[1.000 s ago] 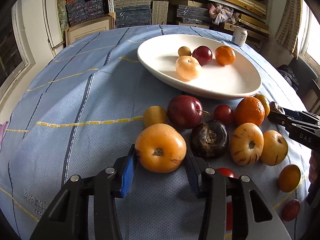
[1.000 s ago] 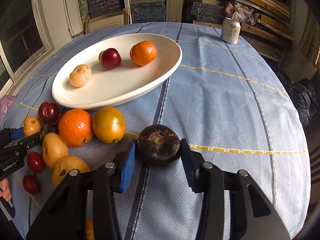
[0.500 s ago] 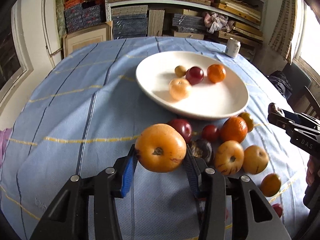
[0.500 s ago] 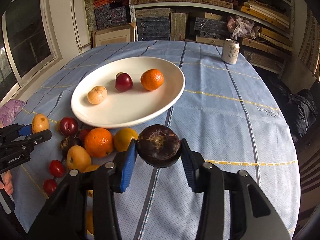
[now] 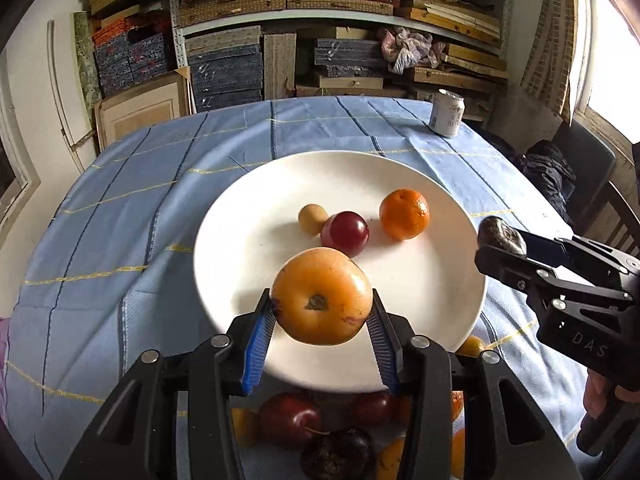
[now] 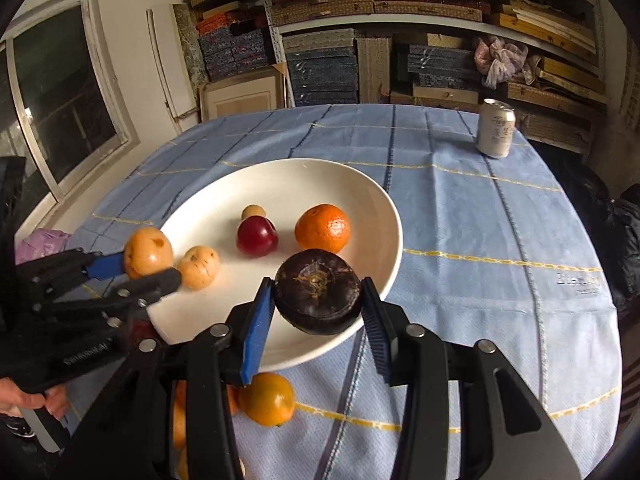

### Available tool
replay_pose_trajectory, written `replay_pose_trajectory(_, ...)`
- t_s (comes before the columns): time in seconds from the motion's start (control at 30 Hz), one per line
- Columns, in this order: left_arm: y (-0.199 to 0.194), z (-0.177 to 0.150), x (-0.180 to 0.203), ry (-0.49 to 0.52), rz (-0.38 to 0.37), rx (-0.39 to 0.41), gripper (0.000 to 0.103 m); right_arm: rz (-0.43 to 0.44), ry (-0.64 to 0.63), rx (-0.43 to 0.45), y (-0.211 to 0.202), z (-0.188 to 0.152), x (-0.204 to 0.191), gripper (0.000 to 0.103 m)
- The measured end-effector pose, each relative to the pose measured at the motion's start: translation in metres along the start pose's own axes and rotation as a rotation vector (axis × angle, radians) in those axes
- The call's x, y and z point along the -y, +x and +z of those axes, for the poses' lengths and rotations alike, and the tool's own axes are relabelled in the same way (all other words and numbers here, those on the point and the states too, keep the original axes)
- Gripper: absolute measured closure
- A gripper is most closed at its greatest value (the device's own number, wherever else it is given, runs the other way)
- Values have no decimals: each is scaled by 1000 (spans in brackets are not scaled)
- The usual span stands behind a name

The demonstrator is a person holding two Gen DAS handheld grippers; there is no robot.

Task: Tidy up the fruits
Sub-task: 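Carry both fruits onto the white plate and open both tools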

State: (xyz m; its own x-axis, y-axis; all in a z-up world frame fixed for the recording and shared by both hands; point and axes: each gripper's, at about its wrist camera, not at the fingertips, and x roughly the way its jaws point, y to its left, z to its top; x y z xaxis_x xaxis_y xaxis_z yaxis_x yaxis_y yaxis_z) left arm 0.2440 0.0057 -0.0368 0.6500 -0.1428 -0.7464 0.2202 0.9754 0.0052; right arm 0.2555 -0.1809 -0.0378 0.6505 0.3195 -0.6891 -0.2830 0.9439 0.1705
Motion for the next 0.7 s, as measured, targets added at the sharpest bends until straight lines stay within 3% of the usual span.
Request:
replay_pose_trajectory(0.17,21,-2,7,-3,-17,-39,57,-27,-19,-46,21,2,2,60)
replay_pose_trajectory(0.27,23,-2,11,25,12,-31,57,-27,-24,-59,26,1,1,60)
replay_pose_trajectory(0.5,21,-2,12,10,-18,-25,56,-39,-45,-53,24,0,-2,60)
replay_pose_trajectory(0.53,19,-2,12,6,-19,-8,54,-57,-52,-49,22,0,-3,49)
replay_pose_trajectory(0.6,13,0,11,-5,36,35,24,-141,-63,-30,16,1,-5,36)
replay_pose_trajectory(0.7,1,3,6,-22,64,88,6,-167,-44,15,4,5,2,18)
